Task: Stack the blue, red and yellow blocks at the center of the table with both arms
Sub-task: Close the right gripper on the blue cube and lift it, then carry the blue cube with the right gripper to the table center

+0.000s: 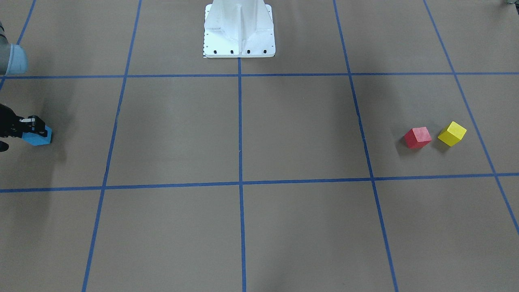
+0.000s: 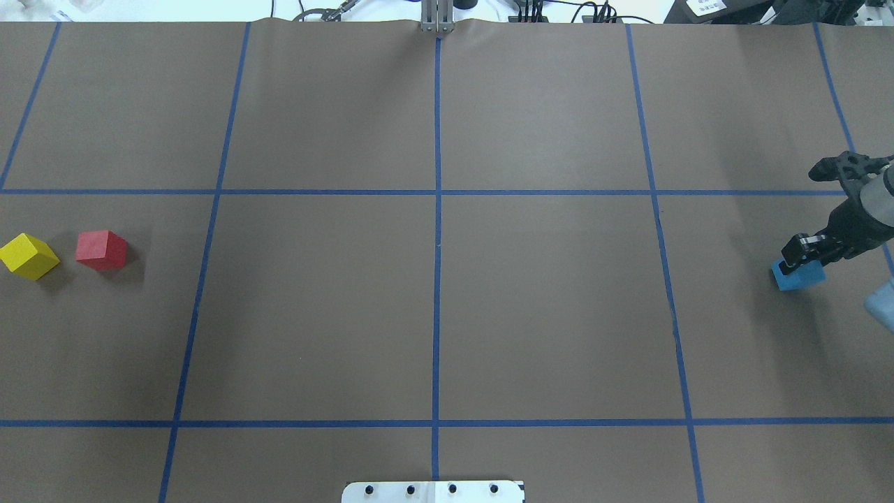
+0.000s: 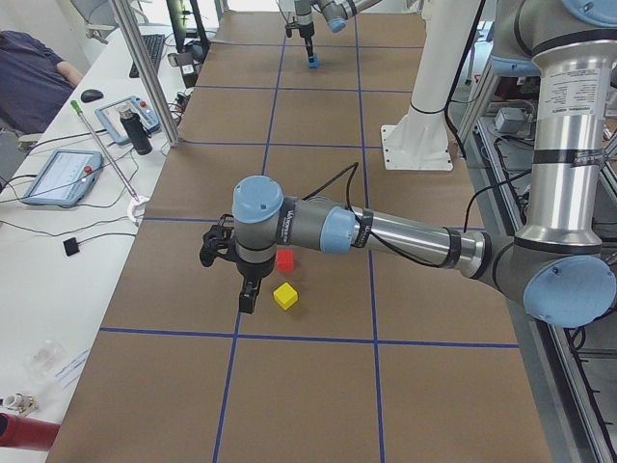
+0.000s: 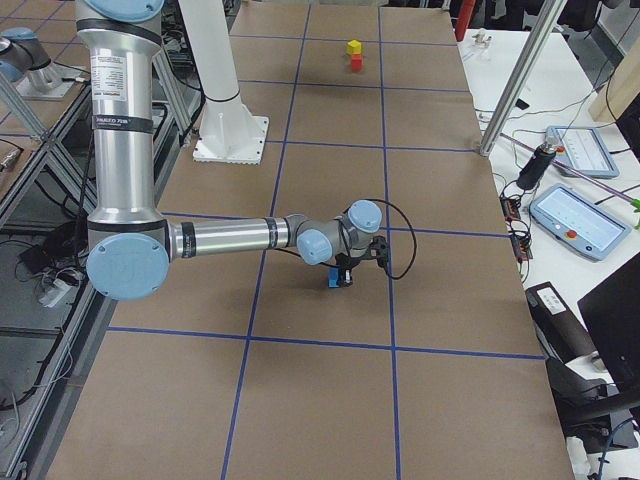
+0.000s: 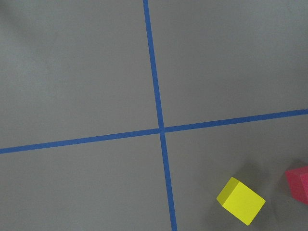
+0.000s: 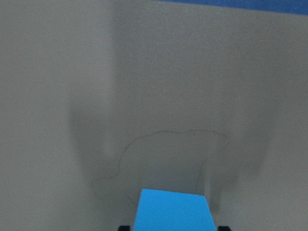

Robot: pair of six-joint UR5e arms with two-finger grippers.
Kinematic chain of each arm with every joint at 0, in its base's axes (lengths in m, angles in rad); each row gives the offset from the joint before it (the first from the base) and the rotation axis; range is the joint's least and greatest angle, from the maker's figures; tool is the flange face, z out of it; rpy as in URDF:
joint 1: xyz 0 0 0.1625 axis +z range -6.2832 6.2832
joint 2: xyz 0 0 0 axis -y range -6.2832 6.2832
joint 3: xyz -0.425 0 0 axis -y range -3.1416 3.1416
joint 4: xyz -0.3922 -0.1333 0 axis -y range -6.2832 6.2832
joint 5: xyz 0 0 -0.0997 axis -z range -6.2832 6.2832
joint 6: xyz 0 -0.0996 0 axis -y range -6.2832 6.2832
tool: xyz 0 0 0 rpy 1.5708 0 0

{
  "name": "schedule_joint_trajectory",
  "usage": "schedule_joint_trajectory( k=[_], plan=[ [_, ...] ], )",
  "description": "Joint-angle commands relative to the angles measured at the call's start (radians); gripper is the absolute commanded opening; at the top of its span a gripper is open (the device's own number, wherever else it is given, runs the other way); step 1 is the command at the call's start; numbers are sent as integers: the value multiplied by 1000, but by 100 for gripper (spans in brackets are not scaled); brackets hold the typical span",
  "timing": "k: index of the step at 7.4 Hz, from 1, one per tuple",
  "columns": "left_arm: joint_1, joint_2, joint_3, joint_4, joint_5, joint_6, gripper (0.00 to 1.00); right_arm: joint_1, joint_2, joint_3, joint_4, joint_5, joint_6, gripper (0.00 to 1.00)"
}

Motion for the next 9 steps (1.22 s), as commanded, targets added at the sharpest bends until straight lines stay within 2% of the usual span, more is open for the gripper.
schedule_joint_trajectory(
  k=[1,2,4,5,7,9],
  plan=[
    [0,-1,-4,2,0,1,100,29,18,67,-15,54,12,0],
    [0,-1,-4,2,0,0,100,32,91,78,-75,57,80,0],
    [0,1,-4,4,0,1,100,10,381,76,-401,47,95,0],
    [0,7,-2,4,-2,1,100,-24,536,32,-536,39,97,0],
    [0,9,-2,4,-2,1,100,-102,765,-174,-555,-8,104,0],
    [0,13,-2,4,-3,-1,100,-217,997,-404,-523,-129,259,0]
  ],
)
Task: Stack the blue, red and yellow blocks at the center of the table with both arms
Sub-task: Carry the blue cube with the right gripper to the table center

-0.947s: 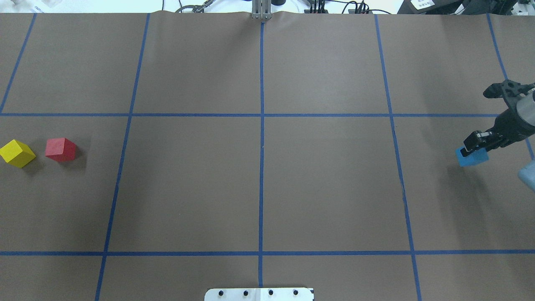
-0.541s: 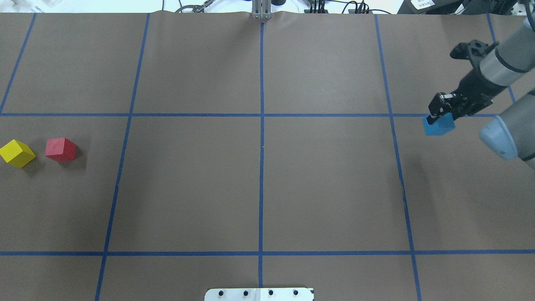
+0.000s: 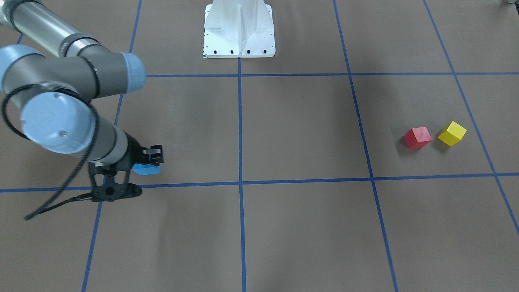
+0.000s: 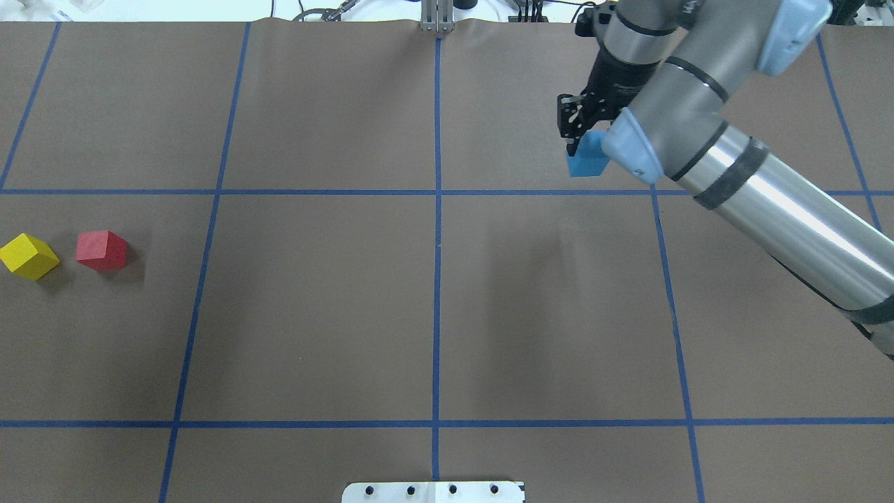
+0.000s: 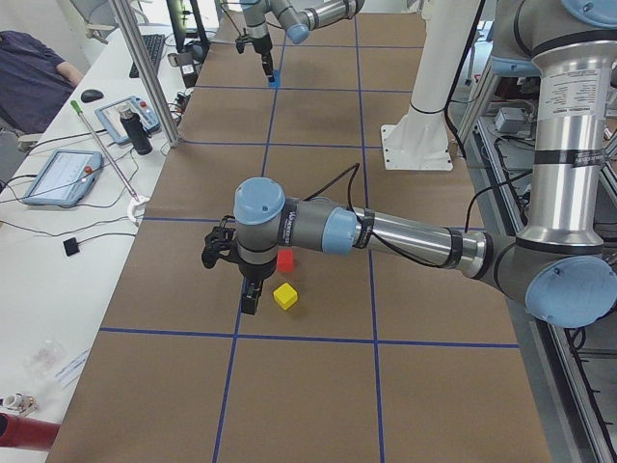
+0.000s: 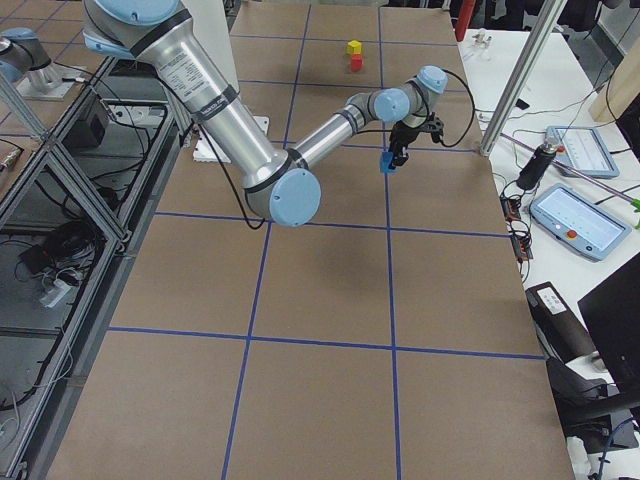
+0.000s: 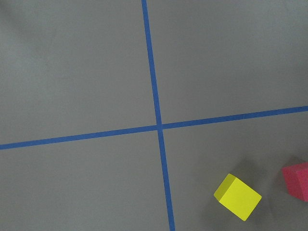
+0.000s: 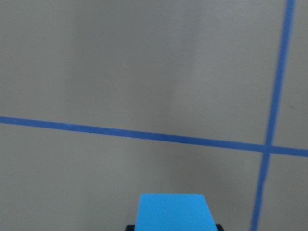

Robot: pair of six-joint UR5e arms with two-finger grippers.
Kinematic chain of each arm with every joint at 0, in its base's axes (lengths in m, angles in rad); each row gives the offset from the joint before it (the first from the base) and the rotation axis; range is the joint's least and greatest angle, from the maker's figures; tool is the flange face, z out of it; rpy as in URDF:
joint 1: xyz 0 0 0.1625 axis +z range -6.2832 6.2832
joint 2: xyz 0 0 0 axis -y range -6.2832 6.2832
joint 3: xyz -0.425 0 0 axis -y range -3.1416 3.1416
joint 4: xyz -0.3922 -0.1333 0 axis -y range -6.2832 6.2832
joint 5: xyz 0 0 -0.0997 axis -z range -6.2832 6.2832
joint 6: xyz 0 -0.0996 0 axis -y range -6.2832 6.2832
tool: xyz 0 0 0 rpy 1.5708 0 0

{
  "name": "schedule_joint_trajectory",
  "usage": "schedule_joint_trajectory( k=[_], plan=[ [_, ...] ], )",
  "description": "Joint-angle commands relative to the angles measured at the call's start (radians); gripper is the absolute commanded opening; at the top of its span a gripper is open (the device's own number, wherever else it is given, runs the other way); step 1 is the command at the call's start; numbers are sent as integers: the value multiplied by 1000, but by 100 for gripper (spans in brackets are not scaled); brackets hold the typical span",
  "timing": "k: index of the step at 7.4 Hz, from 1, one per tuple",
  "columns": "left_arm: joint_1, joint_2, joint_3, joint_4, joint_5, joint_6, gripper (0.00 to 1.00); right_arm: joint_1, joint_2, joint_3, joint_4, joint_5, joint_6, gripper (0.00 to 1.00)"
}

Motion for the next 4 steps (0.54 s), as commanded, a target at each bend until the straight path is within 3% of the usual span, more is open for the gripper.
schedule_joint_trajectory(
  k=[1,2,4],
  plan=[
    [0,3,0,0,-1,0,100,-103,232,-265,77,-76,116,0],
    [0,2,0,0,-1,0,100,-139,293,-371,135,-111,145,0],
    [0,3,-1,0,-2,0,100,-177,308,-409,183,-125,191,0]
  ],
)
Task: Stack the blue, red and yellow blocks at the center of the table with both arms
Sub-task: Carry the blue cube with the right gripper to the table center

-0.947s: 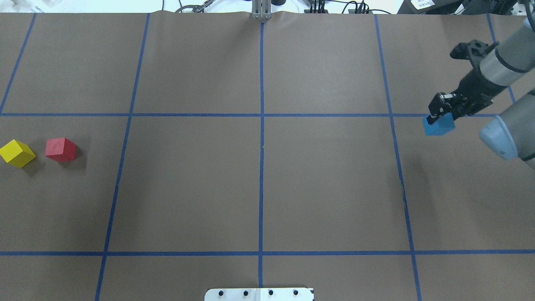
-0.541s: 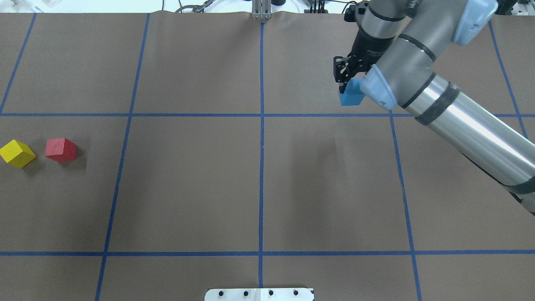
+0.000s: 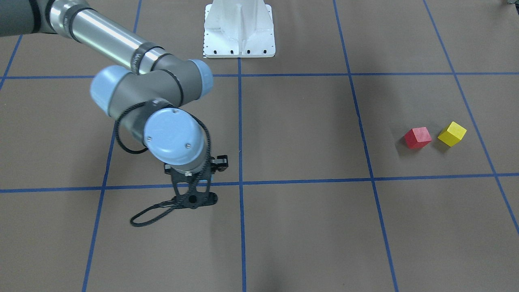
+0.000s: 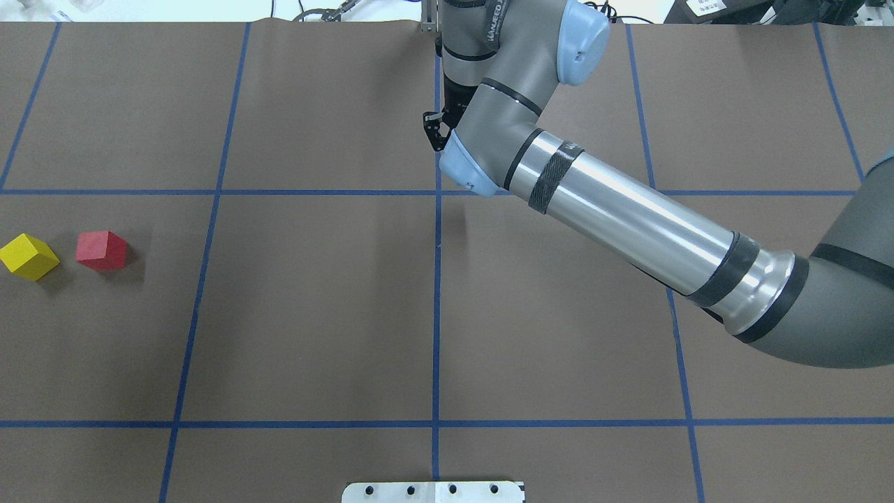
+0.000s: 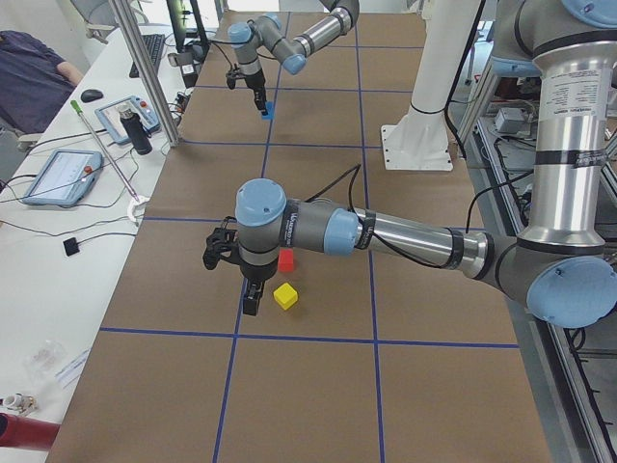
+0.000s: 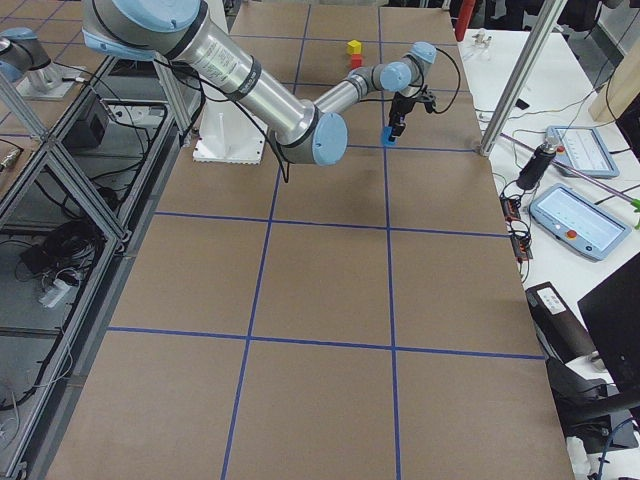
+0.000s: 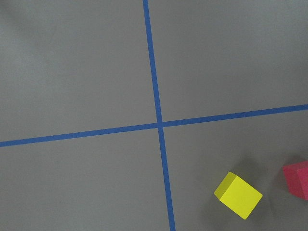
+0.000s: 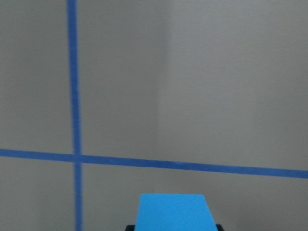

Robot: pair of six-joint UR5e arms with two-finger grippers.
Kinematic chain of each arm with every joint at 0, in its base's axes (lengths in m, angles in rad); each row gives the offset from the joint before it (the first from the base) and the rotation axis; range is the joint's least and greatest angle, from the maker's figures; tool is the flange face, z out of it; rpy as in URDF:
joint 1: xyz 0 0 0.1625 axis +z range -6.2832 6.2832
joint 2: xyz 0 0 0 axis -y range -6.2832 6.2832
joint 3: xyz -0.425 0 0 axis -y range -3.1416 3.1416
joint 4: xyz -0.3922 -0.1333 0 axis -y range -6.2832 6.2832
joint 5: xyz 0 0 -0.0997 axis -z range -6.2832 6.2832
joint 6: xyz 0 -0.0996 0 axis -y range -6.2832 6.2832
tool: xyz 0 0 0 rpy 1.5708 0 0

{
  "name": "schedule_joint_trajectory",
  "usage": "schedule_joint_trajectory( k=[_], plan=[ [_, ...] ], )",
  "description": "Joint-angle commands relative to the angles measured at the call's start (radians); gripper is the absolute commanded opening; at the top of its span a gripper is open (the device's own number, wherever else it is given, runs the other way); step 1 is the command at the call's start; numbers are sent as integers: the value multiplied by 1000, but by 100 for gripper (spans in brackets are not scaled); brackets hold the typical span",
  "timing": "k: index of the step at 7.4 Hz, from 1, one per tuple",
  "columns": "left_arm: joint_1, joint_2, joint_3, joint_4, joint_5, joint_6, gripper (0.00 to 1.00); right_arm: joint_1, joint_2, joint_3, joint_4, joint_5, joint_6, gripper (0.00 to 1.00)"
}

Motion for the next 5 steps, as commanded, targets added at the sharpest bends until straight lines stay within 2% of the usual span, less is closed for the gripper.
schedule_joint_trajectory(
  k=[1,5],
  plan=[
    [0,-1,-1,0,-1,0,100,-47,21,-37,31,-13,31,0],
    [-3,-1,-8,0,0,0,100,-100,21,-34,70,-10,132,0]
  ],
)
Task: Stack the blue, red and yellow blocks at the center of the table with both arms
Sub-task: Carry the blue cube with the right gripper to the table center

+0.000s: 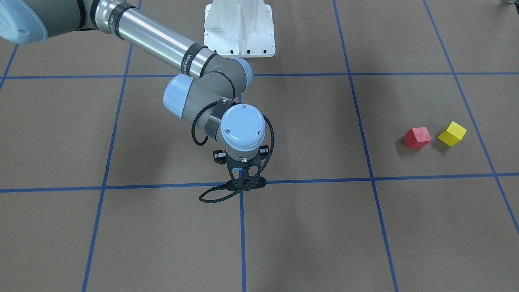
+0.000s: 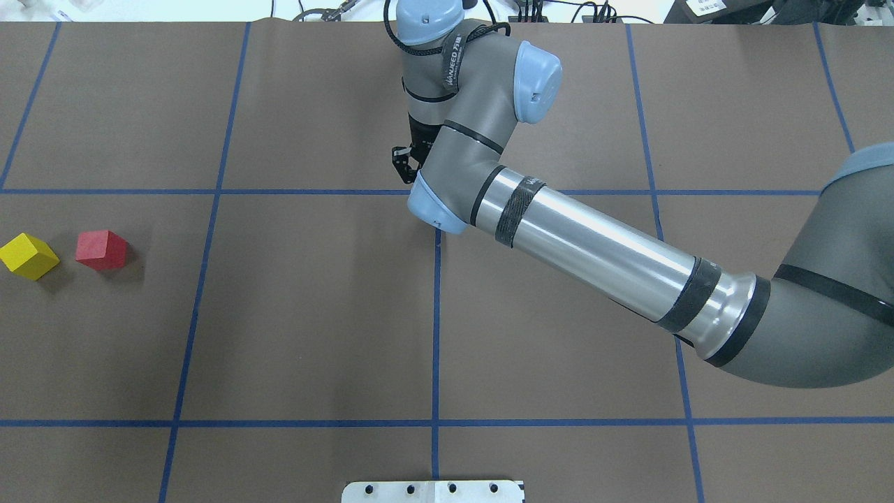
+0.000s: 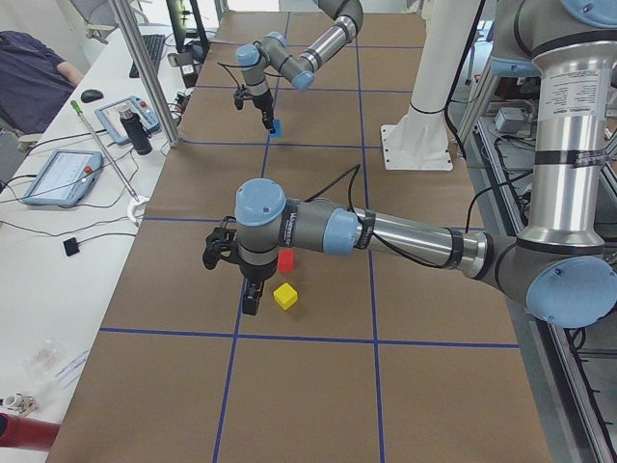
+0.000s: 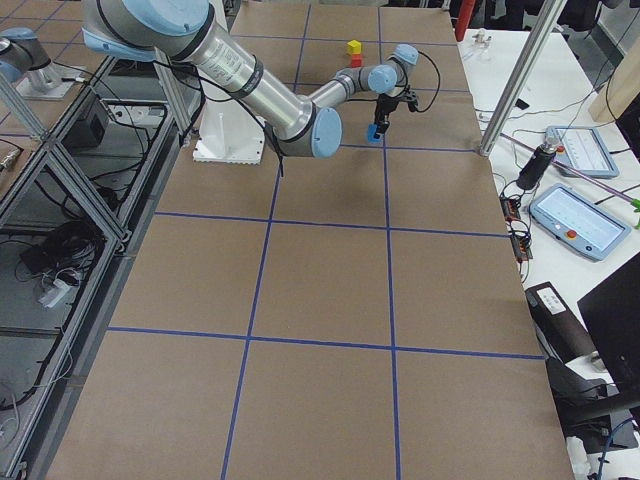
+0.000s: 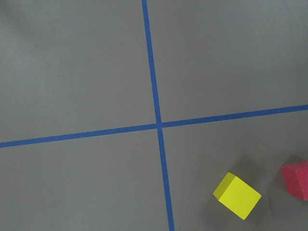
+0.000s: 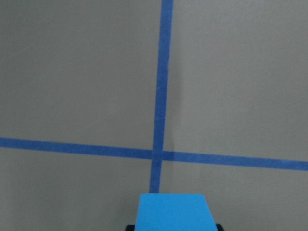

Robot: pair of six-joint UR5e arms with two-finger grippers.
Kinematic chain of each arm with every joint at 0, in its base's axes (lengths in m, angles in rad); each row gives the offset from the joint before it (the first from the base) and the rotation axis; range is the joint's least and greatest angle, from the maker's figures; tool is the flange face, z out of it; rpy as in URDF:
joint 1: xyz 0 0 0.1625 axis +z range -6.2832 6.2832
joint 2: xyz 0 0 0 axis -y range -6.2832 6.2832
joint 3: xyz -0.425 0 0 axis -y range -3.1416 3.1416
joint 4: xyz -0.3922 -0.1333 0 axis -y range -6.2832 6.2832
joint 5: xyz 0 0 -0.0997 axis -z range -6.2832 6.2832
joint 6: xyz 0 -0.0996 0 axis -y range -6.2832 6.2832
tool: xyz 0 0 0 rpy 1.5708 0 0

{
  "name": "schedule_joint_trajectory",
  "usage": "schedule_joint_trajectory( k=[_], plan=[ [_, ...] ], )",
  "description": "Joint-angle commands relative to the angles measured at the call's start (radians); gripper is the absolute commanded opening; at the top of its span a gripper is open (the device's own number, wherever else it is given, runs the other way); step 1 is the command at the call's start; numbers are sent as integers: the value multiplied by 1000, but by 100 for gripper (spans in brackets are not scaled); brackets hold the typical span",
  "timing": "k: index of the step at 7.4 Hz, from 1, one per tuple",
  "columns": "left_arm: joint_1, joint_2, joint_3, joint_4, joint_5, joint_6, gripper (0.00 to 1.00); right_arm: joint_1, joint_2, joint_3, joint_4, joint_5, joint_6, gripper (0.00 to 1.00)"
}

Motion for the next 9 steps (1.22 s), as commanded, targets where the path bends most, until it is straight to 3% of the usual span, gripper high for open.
schedule_joint_trajectory(
  k=[1,4,6,7,9],
  plan=[
    [-2,0,-3,0,1,1,100,-18,-4,0,17,1,49,0],
    [-2,0,-12,0,1,-1,100,-18,-32,8,21,6,48,0],
    [-2,0,-14,0,1,-1,100,-18,-69,13,104,7,78,0],
    [-4,1,-18,0,1,-1,100,-27,-69,19,106,3,122,56],
    [-4,1,-19,0,1,-1,100,-27,-70,28,106,1,141,97]
  ],
)
